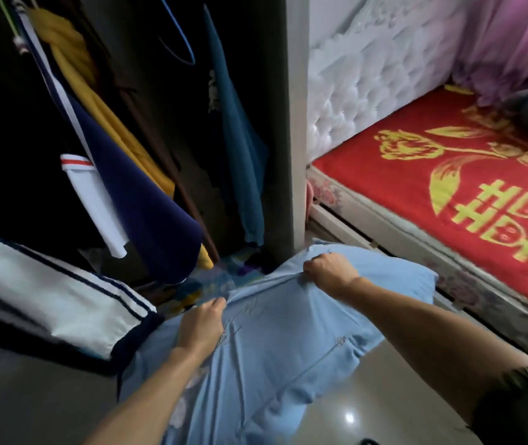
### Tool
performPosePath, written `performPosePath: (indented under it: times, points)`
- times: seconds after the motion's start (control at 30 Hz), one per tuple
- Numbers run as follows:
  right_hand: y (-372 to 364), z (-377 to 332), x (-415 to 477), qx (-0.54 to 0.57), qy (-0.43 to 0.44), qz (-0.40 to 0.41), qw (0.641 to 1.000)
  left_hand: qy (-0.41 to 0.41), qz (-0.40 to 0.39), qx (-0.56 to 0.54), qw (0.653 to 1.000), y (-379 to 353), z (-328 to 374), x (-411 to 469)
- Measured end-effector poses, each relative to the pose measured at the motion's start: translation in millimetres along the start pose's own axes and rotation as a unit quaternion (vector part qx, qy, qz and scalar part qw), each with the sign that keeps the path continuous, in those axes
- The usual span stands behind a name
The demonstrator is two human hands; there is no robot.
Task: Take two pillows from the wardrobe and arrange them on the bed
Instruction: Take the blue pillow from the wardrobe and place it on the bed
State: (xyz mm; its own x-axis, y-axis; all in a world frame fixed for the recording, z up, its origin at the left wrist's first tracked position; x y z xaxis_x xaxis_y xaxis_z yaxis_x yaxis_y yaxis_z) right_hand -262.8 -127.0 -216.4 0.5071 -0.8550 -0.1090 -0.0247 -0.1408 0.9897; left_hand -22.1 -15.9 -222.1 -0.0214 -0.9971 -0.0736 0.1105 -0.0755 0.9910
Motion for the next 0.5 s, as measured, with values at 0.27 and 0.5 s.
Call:
performPosePath:
  times: [0.27,0.5]
  points:
    - [60.8,133.0,-46.9,-0.034,-0.029,0.025,0.999,-0.060,0.035,0.006,0.998,22.1,126.3,87.2]
    - [95.6,329.9,-75.1,-0.026,-0.118,0.038,0.992,-0.123,0.061,-0.005,0.991,40.8,308.1,203.4]
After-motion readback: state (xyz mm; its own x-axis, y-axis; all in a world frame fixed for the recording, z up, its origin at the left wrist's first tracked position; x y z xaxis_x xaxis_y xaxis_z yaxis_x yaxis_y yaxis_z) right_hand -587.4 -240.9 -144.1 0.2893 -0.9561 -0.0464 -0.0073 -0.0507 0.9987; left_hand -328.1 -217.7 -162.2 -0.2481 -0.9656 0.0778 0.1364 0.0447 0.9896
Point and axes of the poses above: each hand's wrist, its own x-axis towards the middle knuckle, its own y-axis out of the back of the hand, z = x × y, the point moved 6 cm from there along x, towards the middle knuckle, and after that the axes turned 2 degrees about -y, right-handed, at the moved point
